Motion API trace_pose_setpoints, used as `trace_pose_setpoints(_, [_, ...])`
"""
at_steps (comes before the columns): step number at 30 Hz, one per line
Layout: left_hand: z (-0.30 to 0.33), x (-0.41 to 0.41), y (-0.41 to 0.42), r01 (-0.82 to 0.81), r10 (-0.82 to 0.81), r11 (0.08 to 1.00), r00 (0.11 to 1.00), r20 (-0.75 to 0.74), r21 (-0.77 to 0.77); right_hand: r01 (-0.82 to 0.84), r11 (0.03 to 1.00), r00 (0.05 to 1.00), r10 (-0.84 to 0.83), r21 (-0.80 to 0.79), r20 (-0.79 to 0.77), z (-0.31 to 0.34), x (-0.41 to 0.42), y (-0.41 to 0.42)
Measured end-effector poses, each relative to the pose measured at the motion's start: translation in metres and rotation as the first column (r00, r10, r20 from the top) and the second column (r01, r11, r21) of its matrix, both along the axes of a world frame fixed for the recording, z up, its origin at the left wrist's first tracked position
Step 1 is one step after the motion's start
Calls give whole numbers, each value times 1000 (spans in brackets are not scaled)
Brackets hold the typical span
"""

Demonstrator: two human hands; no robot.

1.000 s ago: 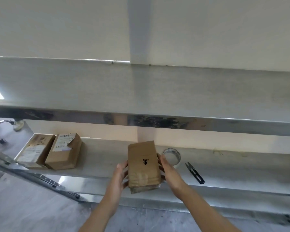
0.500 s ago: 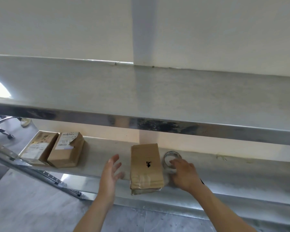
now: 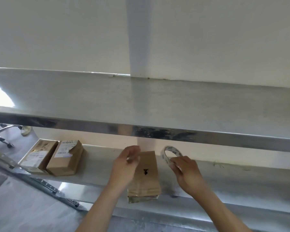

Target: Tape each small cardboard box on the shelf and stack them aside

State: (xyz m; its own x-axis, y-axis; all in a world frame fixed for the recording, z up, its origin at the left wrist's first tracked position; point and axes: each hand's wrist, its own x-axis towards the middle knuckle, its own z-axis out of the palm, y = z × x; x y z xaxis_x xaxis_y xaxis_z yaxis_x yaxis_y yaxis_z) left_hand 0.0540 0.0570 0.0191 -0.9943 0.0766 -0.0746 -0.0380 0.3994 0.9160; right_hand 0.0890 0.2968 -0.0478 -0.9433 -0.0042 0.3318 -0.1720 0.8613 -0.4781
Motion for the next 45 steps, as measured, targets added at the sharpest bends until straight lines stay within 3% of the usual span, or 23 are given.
trace_pose_setpoints(3, [8, -6, 23, 203, -202, 977, 979, 15, -66, -81, 993, 997, 80, -88, -13, 31, 9, -15])
trace_pose_setpoints(5, [12, -8, 29, 250, -252, 966, 968, -18, -61, -128, 982, 992, 130, -137, 4, 45, 12, -21])
trace_pose_setpoints(9, [15, -7, 21, 167, -171, 985, 971, -166, -39, -158, 968, 986, 164, -197, 18, 57, 14, -27])
trace_pose_setpoints(15, [10, -8, 6, 57, -50, 996, 993, -103, 68, -192, 960, 972, 214, -204, 93, 62, 15, -32])
trace_pose_setpoints(29, [-10, -10, -12, 87, -124, 922, 990, -73, -377, -273, 930, 887, 342, -245, 312, 82, -12, -44])
trace_pose_setpoints(36, [-23, -11, -28, 113, -101, 901, 994, 52, -420, -261, 963, 866, 261, -59, 427, 92, -34, -52])
trace_pose_setpoints(45, [-28, -8, -48, 200, -141, 881, 976, 166, -429, -251, 965, 870, 194, 68, 454, 81, -51, -41])
